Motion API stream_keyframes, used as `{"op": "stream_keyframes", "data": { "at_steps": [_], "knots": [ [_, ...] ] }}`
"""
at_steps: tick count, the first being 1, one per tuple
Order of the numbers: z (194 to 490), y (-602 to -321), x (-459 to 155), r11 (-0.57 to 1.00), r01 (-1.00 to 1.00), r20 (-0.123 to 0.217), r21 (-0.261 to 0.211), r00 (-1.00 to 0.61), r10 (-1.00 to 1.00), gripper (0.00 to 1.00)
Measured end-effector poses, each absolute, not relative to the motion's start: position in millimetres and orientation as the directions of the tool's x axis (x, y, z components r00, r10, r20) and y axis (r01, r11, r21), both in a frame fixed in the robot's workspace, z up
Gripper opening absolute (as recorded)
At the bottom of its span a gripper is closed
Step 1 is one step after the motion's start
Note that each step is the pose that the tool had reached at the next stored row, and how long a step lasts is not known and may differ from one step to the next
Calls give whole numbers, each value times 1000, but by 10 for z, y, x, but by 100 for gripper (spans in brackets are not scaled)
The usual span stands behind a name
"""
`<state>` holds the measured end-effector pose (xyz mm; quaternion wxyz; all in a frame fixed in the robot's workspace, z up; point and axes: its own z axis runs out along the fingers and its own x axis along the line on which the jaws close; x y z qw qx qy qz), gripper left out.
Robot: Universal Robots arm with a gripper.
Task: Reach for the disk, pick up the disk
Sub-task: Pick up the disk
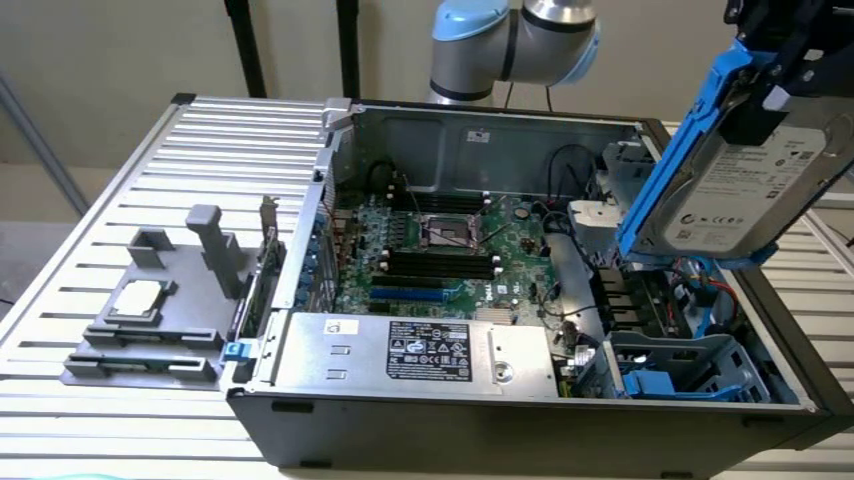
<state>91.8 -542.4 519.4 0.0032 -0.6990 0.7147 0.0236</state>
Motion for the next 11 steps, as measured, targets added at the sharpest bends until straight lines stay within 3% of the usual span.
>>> {"op": "stream_keyframes", "data": {
  "at_steps": [11],
  "knots": [
    [5155, -5707, 1079, 21, -999, -52, 30, -23, -998, 33]
  ]
}}
